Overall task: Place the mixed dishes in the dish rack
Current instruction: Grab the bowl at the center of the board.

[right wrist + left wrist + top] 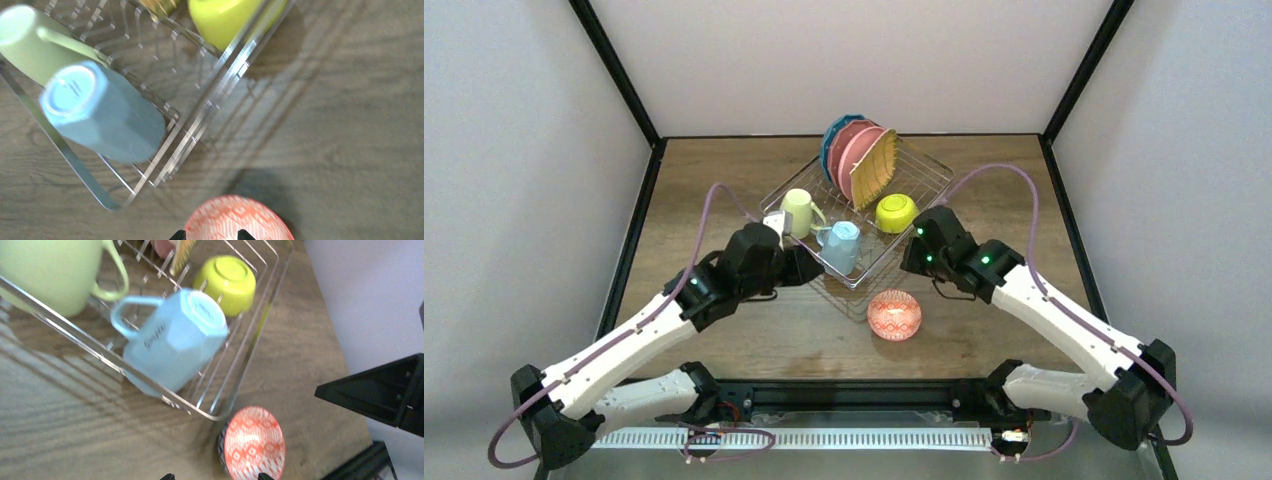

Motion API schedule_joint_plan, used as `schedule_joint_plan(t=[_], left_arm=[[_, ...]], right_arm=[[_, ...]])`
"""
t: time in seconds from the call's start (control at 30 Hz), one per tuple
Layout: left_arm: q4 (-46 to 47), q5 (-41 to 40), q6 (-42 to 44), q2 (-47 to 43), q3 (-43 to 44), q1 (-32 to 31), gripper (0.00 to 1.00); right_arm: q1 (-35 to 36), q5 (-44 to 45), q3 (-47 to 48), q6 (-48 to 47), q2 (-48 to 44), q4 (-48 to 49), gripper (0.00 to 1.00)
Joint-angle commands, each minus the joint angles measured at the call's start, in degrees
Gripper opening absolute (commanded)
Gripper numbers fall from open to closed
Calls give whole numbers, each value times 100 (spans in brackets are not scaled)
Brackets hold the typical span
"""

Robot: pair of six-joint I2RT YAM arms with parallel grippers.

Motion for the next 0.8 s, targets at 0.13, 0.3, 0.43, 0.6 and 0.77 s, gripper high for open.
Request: schedule_joint_plan(t=[0.13, 0.3, 0.43, 0.6, 0.77], left_arm=[[238, 191, -331, -147, -369, -637, 95], [233, 185, -300, -76, -435, -783, 95], [258, 168, -339, -60, -528, -834, 95], [272, 194, -303, 29, -523, -835, 95], [337, 244, -291, 168, -522, -835, 95]], right_arm=[[491, 388, -844, 1111, -180, -1002, 58], [537, 309, -1384, 1405, -186, -865, 58], [566, 257, -1654, 1495, -213, -727, 58], [567, 245, -1787, 1469, -109, -541, 59], [573, 113, -1981, 1463, 113, -88, 59]])
